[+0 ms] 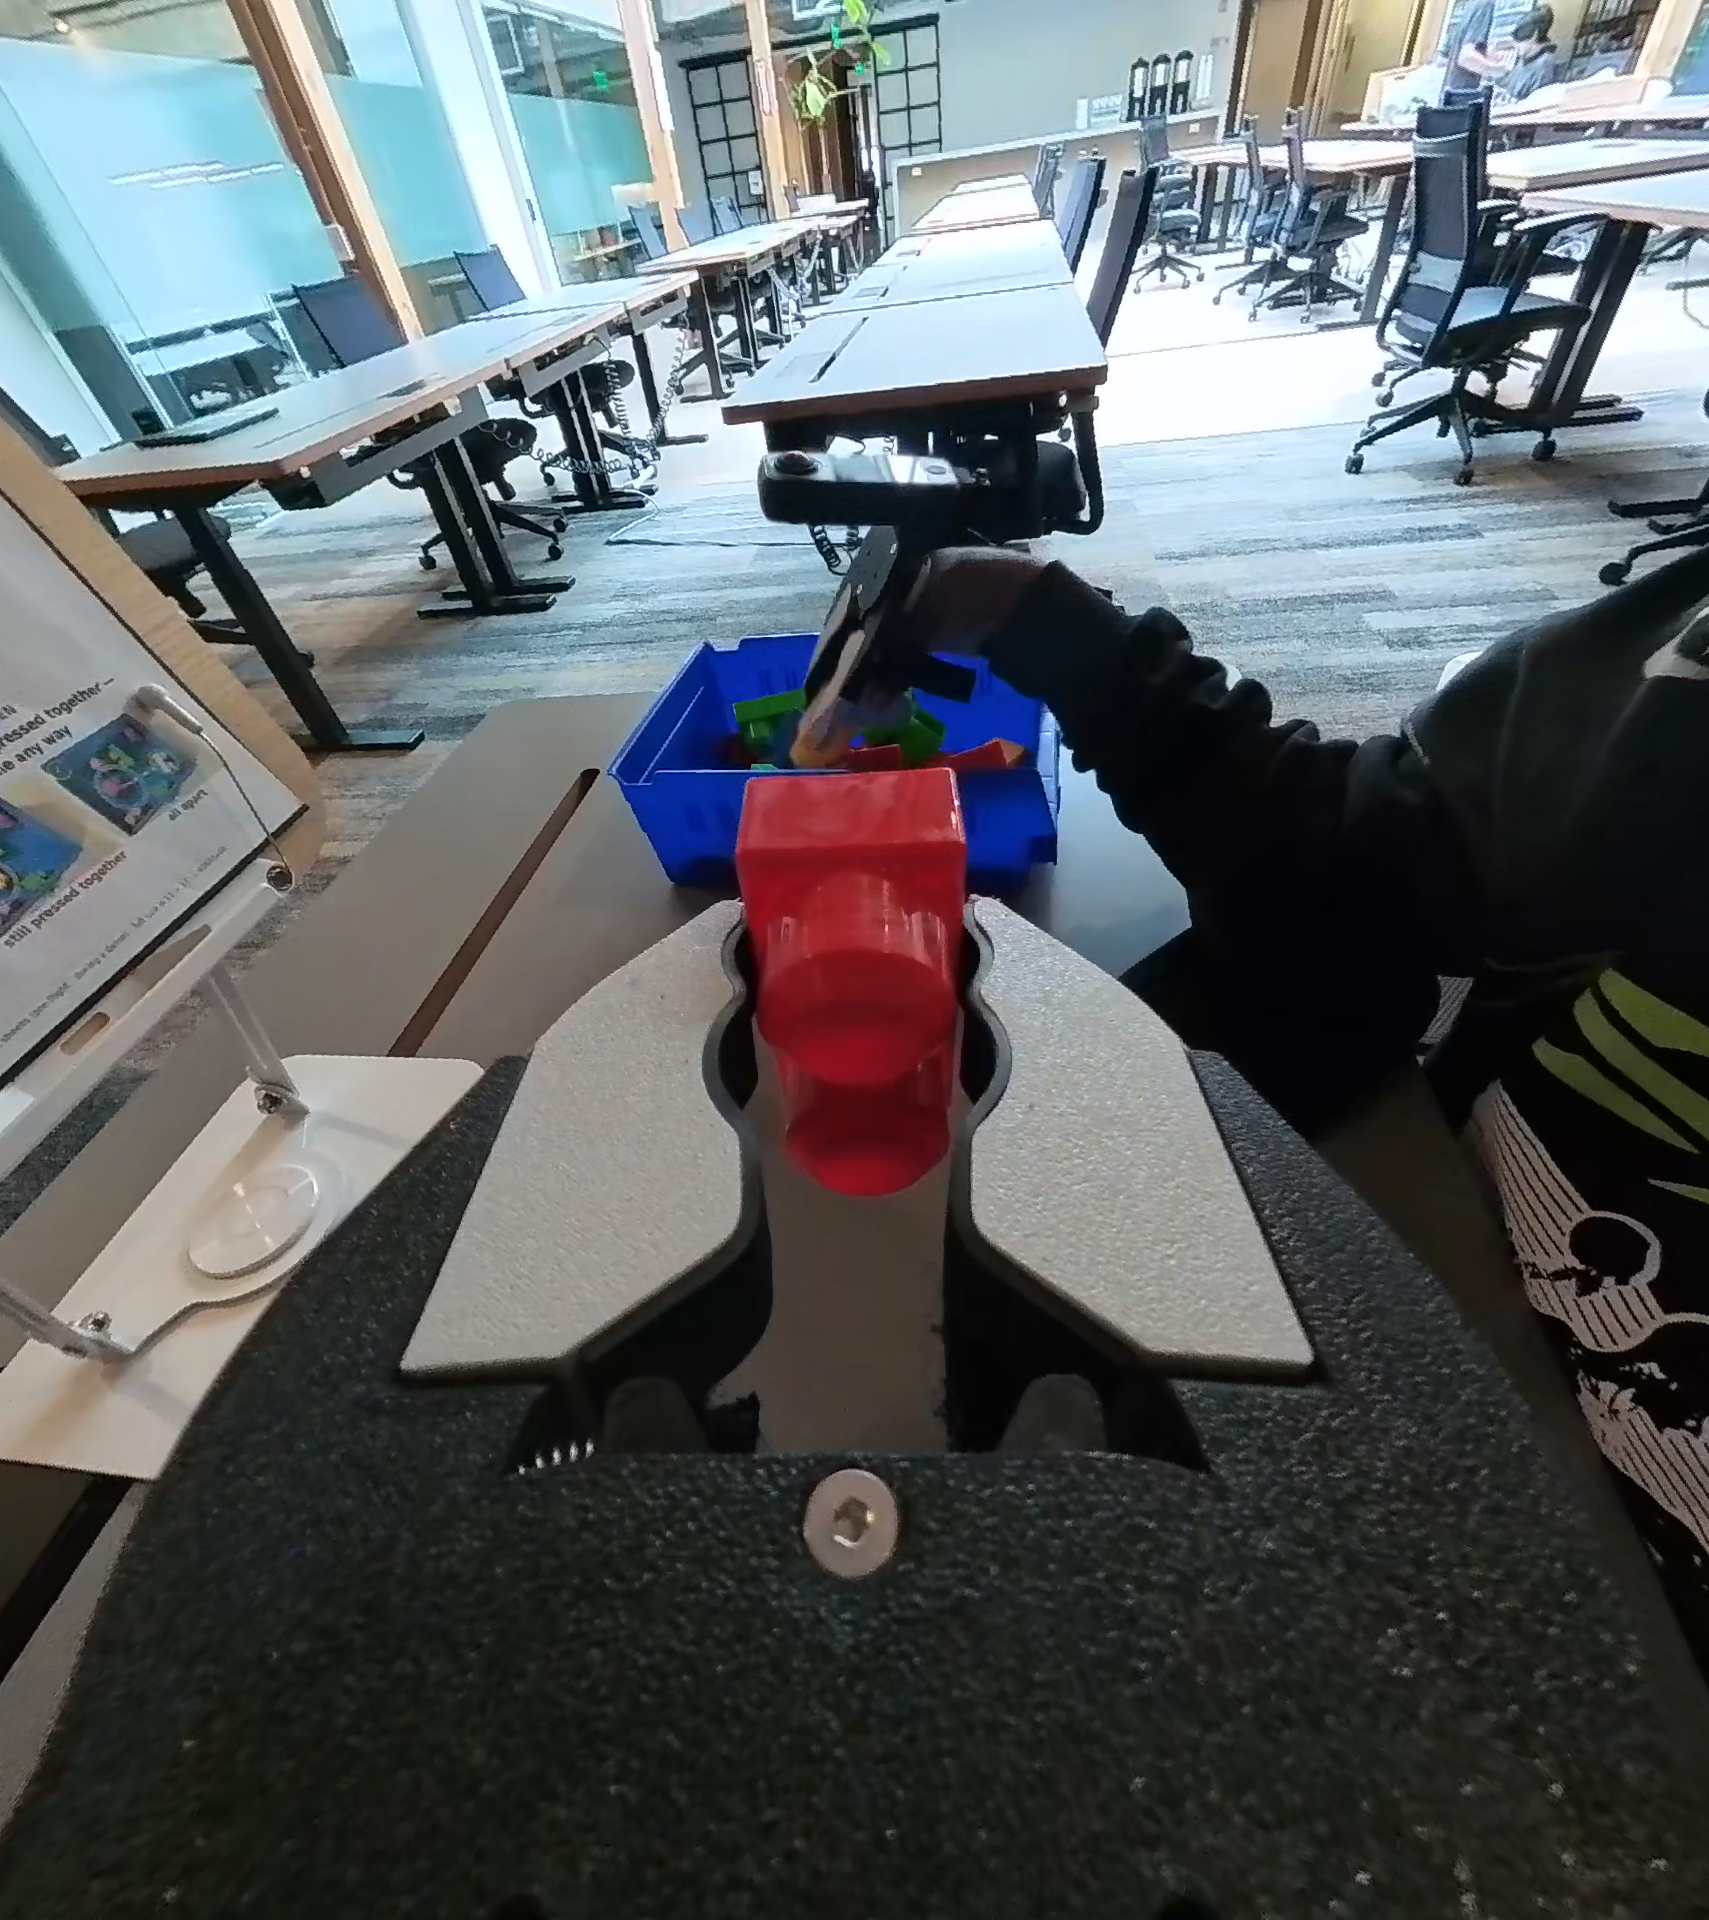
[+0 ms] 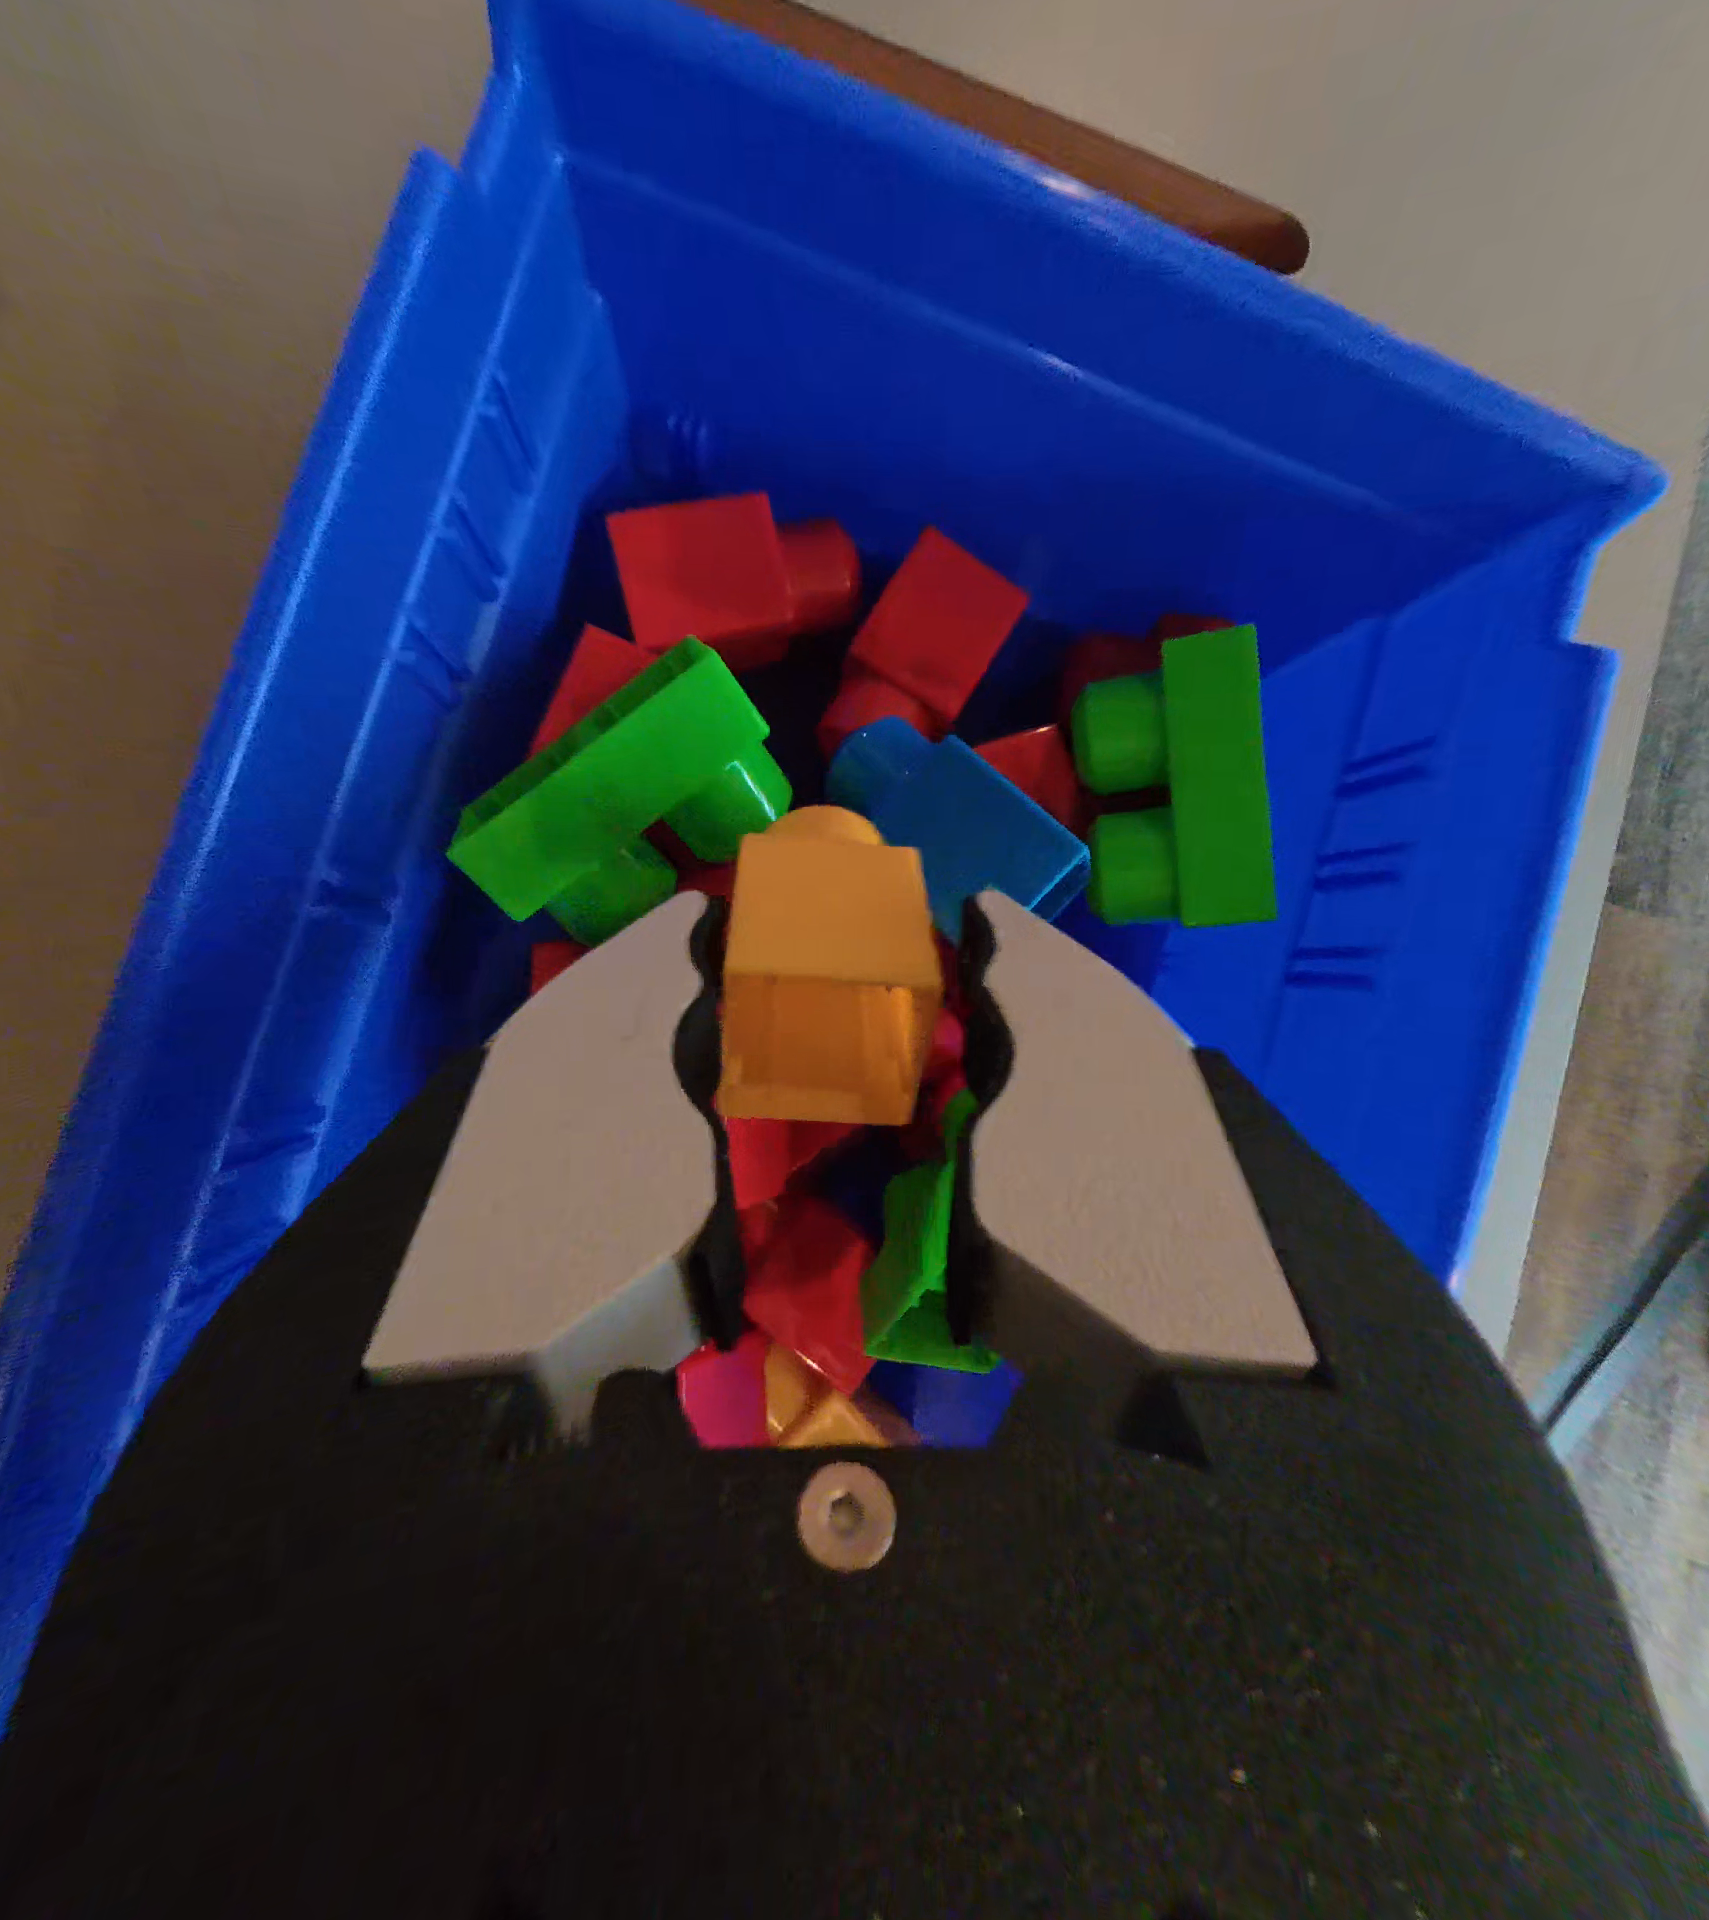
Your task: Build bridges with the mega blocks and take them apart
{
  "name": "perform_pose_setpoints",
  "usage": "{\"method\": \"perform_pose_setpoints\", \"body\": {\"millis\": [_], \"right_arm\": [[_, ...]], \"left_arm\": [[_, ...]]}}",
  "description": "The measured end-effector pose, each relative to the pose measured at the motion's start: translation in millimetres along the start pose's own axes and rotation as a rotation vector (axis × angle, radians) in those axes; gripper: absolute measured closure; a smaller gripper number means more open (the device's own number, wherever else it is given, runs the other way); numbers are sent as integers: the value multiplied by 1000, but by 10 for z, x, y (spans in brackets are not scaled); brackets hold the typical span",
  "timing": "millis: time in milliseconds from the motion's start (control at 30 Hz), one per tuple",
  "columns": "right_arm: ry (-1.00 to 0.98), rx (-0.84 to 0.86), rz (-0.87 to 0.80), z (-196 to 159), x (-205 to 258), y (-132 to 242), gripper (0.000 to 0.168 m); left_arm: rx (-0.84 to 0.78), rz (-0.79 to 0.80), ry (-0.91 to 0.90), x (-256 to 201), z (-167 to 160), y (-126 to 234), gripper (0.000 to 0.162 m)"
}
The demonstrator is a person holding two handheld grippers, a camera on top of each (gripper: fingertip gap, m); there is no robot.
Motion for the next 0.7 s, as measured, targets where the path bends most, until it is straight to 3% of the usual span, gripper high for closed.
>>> {"method": "perform_pose_setpoints", "body": {"millis": [100,300,400,567,633,700], "right_arm": [[17,-45,-39,76,24,122,104],[181,-306,1,406,443,721,104],[316,-561,209,643,956,1102,106],[601,-985,773,852,2116,1689,106],[627,-1041,963,867,2504,1778,105],[643,-999,1047,871,2776,1748,103]], "left_arm": [[-1,-4,6,11,-10,-6,126],[5,-21,1,-1,-16,-20,126],[13,-34,-4,-17,-18,-52,126],[35,-79,-16,-61,-26,-197,126],[45,-103,-19,-87,-30,-263,126],[55,-122,-27,-113,-32,-321,126]]}}
Point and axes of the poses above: each gripper's, where its closed fingertips meet, y back along the fingers, z out of its top, x = y × z across the jaws, the point moved 9 cm from there along y, back along the fingers, and after that the axes turned 2 degrees about -z, right-handed, at the moved point
